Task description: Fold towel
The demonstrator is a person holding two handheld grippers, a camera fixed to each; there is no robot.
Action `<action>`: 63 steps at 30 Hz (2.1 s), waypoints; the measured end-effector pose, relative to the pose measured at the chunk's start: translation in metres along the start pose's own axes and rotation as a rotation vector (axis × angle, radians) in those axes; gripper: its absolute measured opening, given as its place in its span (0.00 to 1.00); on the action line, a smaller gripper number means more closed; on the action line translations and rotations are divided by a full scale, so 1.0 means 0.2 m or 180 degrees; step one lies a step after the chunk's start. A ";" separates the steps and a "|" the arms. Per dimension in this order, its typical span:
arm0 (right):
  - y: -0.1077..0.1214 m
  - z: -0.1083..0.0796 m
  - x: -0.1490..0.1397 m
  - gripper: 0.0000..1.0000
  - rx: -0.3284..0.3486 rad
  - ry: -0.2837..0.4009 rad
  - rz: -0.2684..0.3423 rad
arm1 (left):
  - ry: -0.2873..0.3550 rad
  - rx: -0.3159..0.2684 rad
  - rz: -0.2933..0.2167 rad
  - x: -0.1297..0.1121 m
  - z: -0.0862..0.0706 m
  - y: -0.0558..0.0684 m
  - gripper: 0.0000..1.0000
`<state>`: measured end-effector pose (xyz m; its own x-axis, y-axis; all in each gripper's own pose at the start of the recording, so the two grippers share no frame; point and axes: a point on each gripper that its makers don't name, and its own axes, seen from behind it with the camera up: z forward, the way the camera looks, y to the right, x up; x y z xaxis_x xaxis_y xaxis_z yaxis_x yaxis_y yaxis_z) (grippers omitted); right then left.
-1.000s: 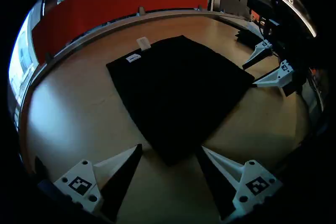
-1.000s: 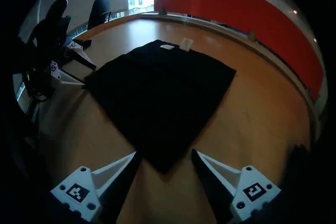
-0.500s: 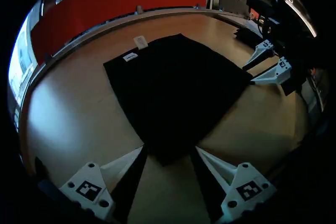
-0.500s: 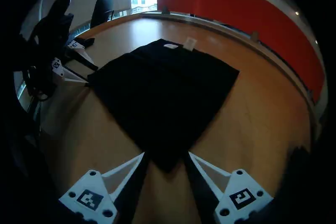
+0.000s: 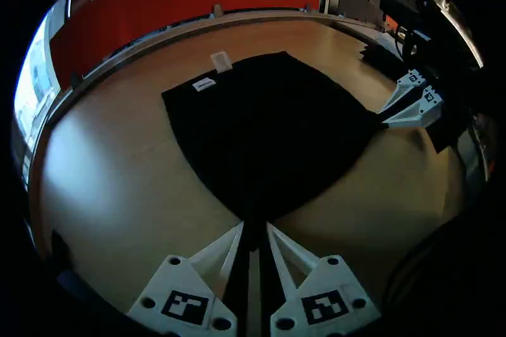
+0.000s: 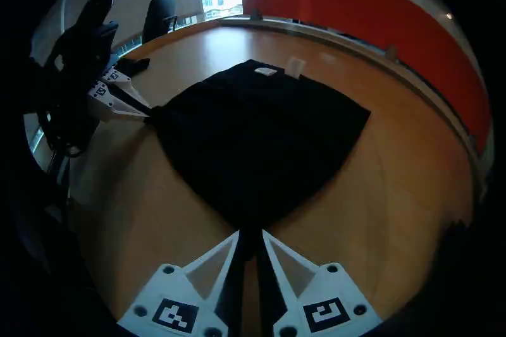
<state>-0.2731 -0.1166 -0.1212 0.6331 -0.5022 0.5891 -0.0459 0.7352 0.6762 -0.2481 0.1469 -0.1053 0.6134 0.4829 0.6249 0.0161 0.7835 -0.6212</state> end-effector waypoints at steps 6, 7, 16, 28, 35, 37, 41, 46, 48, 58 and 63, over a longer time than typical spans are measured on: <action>0.01 -0.01 0.02 0.10 -0.0078 0.0025 -0.0052 | -0.0038 -0.0045 -0.0163 0.00 -0.01 0.01 0.08; 0.01 -0.02 0.03 0.10 -0.0091 0.0038 -0.0047 | -0.0040 -0.0056 -0.0177 0.01 -0.02 0.01 0.08; 0.03 -0.11 0.13 0.10 -0.0162 0.0179 0.0039 | 0.0017 -0.0063 -0.0226 0.07 -0.09 0.05 0.08; -0.01 -0.29 0.25 0.10 -0.0179 0.0330 0.0061 | 0.0095 -0.0081 -0.0294 0.19 -0.25 0.09 0.08; -0.03 -0.40 0.33 0.10 -0.0193 0.0421 0.0058 | 0.0126 -0.0084 -0.0363 0.26 -0.38 0.11 0.08; -0.04 -0.43 0.34 0.10 -0.0195 0.0434 0.0062 | 0.0123 -0.0091 -0.0390 0.27 -0.41 0.12 0.08; -0.05 -0.48 0.37 0.10 -0.0191 0.0443 0.0081 | 0.0100 -0.0120 -0.0422 0.29 -0.46 0.14 0.08; -0.07 -0.54 0.39 0.10 -0.0169 0.0458 0.0100 | 0.0084 -0.0140 -0.0403 0.30 -0.51 0.17 0.08; -0.08 -0.57 0.40 0.10 -0.0157 0.0470 0.0108 | 0.0087 -0.0139 -0.0401 0.31 -0.53 0.17 0.08; -0.12 -0.65 0.42 0.10 -0.0092 0.0471 0.0120 | 0.0119 -0.0196 -0.0531 0.34 -0.61 0.19 0.08; -0.15 -0.67 0.43 0.10 -0.0055 0.0471 0.0112 | 0.0119 -0.0195 -0.0514 0.35 -0.64 0.18 0.08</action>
<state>-0.1137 -0.1194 -0.1506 0.7384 -0.4043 0.5397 -0.0577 0.7595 0.6479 -0.1039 0.1594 -0.1452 0.6278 0.3368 0.7017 0.1643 0.8238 -0.5425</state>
